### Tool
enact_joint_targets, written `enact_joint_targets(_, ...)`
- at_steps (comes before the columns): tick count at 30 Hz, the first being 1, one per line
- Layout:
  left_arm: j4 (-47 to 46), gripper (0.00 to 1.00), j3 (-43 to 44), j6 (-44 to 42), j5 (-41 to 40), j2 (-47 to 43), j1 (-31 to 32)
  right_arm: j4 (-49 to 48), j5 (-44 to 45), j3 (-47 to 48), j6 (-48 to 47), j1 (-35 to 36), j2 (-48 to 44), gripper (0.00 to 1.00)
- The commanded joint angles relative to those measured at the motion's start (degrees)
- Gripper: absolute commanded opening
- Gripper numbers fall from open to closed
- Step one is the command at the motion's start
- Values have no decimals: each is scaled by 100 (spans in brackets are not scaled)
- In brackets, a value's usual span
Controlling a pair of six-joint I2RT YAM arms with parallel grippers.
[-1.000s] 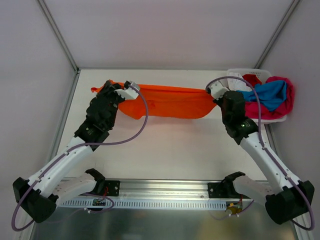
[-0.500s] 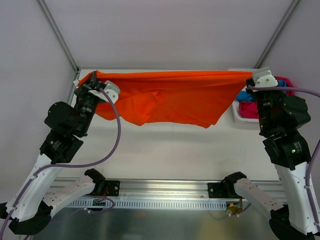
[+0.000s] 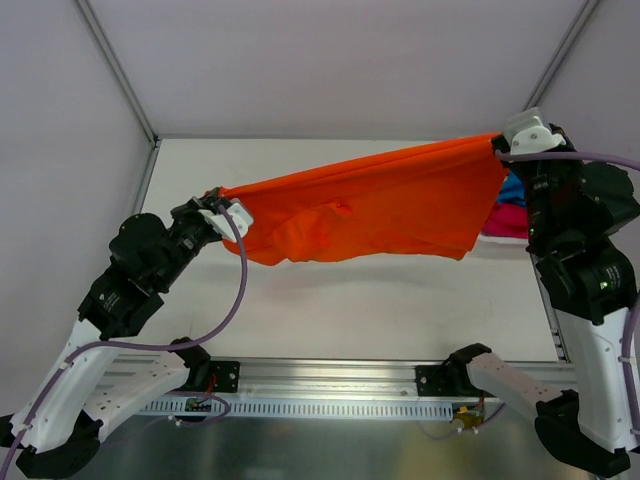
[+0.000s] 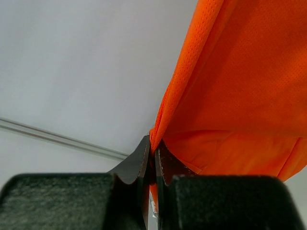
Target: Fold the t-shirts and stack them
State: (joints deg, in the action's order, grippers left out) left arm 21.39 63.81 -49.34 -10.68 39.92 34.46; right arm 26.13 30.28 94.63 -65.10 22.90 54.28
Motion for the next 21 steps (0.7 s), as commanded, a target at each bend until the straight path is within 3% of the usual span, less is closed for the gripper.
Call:
enact_joint_targets(1, 357, 0, -70, 118, -796, -292, -185, -926, 1306, 354, -908, -136, 3, 0)
enact_joint_targets(7, 410, 0, -255, 197, -699, -388, -194, 205, 998, 872, -487, -127, 109, 0)
enact_joint_targets(13, 472, 0, -97, 373, -453, -556, -255, 472, 909, 803, -214, -127, -119, 1)
enact_joint_targets(17, 838, 0, 666, 767, -146, -434, -282, 813, 646, 1153, 102, -162, -190, 0)
enact_joint_targets(21, 1681, 0, 1466, 1435, 854, -187, -440, 1612, 137, 1646, 743, -408, -216, 0)
